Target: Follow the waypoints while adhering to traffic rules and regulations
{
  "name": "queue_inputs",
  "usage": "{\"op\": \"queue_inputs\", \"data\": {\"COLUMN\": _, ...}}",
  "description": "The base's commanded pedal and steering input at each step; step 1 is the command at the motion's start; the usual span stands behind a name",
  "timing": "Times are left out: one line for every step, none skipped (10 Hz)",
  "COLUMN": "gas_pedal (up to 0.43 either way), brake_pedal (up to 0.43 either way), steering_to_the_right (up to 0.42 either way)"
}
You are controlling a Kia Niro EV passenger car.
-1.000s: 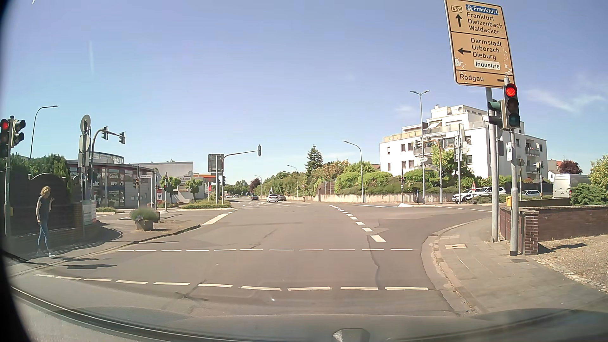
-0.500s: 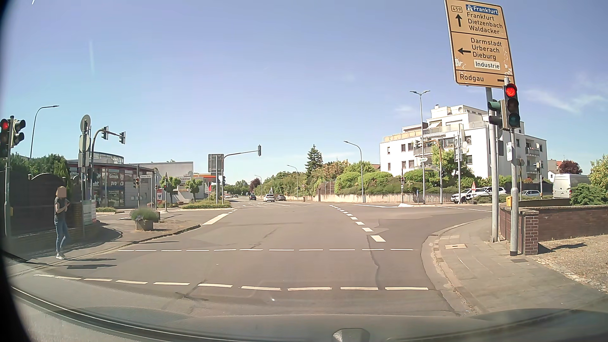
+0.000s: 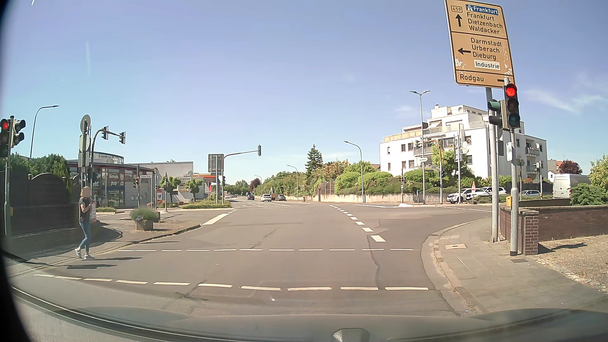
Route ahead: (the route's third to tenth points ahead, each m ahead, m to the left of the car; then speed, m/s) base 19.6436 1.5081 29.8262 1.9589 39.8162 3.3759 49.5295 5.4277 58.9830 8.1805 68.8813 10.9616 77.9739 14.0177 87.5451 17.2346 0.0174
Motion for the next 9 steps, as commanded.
{"op": "queue_inputs", "data": {"gas_pedal": 0.000, "brake_pedal": 0.335, "steering_to_the_right": 0.005}}
{"op": "queue_inputs", "data": {"gas_pedal": 0.000, "brake_pedal": 0.354, "steering_to_the_right": 0.006}}
{"op": "queue_inputs", "data": {"gas_pedal": 0.000, "brake_pedal": 0.354, "steering_to_the_right": 0.006}}
{"op": "queue_inputs", "data": {"gas_pedal": 0.000, "brake_pedal": 0.366, "steering_to_the_right": 0.004}}
{"op": "queue_inputs", "data": {"gas_pedal": 0.000, "brake_pedal": 0.366, "steering_to_the_right": 0.004}}
{"op": "queue_inputs", "data": {"gas_pedal": 0.000, "brake_pedal": 0.366, "steering_to_the_right": 0.004}}
{"op": "queue_inputs", "data": {"gas_pedal": 0.000, "brake_pedal": 0.366, "steering_to_the_right": 0.003}}
{"op": "queue_inputs", "data": {"gas_pedal": 0.000, "brake_pedal": 0.366, "steering_to_the_right": 0.001}}
{"op": "queue_inputs", "data": {"gas_pedal": 0.000, "brake_pedal": 0.366, "steering_to_the_right": 0.001}}
